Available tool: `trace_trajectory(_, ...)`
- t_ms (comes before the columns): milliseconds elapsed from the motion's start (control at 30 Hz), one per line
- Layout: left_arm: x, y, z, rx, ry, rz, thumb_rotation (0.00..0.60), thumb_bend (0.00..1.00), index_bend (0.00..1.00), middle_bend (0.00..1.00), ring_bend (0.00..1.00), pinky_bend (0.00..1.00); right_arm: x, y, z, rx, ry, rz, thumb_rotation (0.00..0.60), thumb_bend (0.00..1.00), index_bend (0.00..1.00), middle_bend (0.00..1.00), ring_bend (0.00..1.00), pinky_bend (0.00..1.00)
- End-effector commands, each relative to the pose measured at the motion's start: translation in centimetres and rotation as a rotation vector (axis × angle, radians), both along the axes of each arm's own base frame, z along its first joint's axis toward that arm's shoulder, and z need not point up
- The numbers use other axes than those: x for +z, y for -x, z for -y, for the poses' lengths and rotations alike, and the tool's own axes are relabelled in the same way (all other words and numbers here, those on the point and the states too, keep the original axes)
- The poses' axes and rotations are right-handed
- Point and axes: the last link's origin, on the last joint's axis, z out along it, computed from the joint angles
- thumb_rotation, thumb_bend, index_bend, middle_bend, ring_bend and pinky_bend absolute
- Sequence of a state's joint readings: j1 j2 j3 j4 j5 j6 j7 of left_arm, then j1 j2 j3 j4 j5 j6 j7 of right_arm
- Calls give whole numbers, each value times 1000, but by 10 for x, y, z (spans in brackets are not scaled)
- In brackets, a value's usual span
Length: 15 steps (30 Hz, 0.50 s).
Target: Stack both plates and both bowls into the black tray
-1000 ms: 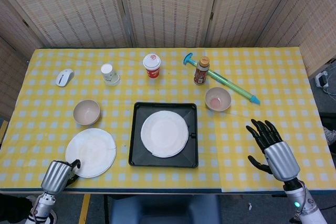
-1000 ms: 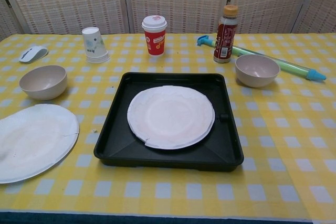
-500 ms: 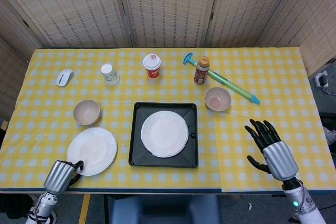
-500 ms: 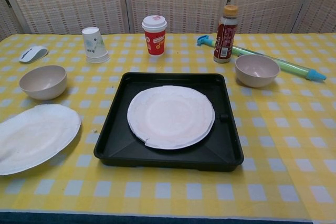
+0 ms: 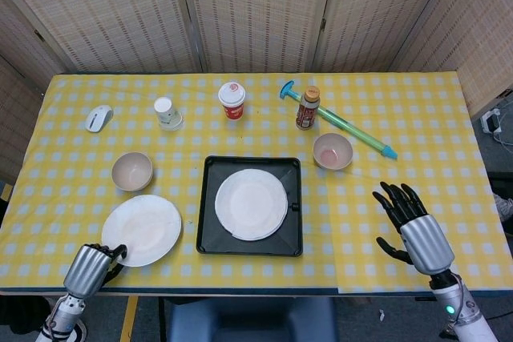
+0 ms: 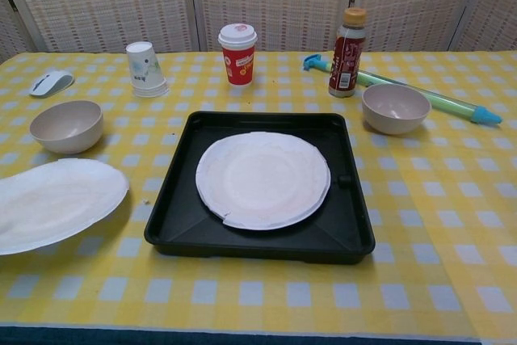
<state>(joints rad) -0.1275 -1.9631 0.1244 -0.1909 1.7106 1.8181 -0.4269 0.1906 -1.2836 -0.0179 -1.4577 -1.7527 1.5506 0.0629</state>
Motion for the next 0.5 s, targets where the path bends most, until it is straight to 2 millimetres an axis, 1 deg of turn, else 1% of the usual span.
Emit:
trace_trajectory(33,9,-3,-3,-27,-48,-1,600,521,635,1000,956,1000,1,-1,-1,3,1,3,600,285,0,0,0,0)
trace_trajectory(167,21,-7,-4,-59,-117,22,600,522,635,1000,956,1000,1,-1,-2,9,0,7,600,284,0,0,0,0)
trace_trajectory(267,26,-11,-3,-87,-148,43,600,523,635,1000,956,1000,1,-2,-3,12,-2,11,600,284,0,0,0,0)
trace_trajectory(367,24,-18,-4,-117,-149,58,600,523,635,1000,956,1000,2,-3,-4,18,-4,14,600,284,0,0,0,0)
trace_trajectory(500,14,-32,-13,-155,-149,72,600,523,635,1000,956,1000,4,-4,-6,29,-2,19,600,285,0,0,0,0)
